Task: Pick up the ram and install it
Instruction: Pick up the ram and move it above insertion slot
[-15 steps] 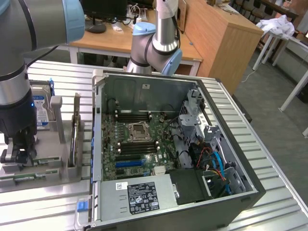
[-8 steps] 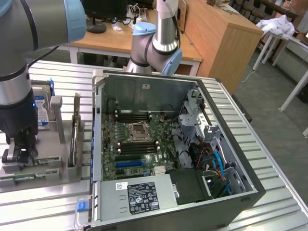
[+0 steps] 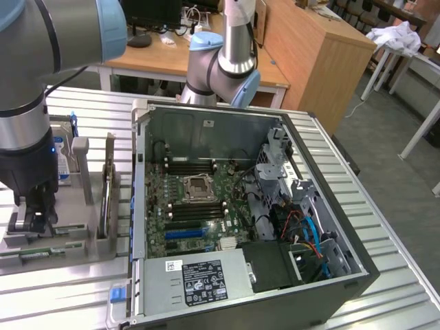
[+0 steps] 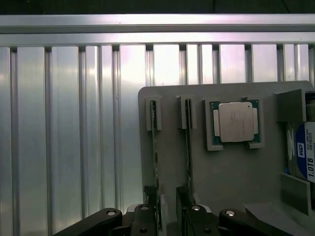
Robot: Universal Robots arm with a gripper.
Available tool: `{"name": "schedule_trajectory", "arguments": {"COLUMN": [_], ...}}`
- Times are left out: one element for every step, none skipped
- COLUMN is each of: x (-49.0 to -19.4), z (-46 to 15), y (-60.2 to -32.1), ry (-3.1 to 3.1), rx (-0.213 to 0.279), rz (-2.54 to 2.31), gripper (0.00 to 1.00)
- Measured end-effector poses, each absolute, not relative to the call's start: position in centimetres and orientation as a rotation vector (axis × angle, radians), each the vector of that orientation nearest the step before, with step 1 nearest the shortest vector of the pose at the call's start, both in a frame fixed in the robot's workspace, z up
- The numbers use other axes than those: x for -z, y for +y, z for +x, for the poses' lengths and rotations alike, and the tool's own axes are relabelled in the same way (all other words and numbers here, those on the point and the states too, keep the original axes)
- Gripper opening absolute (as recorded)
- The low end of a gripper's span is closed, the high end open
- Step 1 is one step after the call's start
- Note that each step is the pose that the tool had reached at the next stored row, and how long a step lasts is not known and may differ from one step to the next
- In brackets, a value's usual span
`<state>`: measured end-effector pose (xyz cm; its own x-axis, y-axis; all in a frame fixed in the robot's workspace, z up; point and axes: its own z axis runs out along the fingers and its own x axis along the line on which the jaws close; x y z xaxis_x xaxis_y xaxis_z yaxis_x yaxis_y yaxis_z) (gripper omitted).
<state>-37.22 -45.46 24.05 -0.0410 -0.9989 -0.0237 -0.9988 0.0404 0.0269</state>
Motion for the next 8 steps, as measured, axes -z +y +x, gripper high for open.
{"name": "schedule_trajectory", "arguments": {"x": [-24.05, -24.05, -24.05, -24.05, -24.05, -24.05, -24.05, -24.05], "z": [-37.17, -37.11, -37.06, -37.02, -36.99, -36.98, -36.98, -36.97], "y": [-45.46, -45.46, -45.46, -45.46, -45.45, -45.46, -45.46, -45.46], "ry": [-2.265, -2.264, -2.265, -2.264, -2.264, -2.264, -2.264, -2.264], "rx": [0.056, 0.056, 0.056, 0.056, 0.056, 0.056, 0.056, 0.056], "rz": [2.174, 2.175, 2.175, 2.175, 2.175, 2.175, 2.175, 2.175], "gripper": [0.3, 0.3, 0.3, 0.3, 0.3, 0.3, 0.3, 0.3]}}
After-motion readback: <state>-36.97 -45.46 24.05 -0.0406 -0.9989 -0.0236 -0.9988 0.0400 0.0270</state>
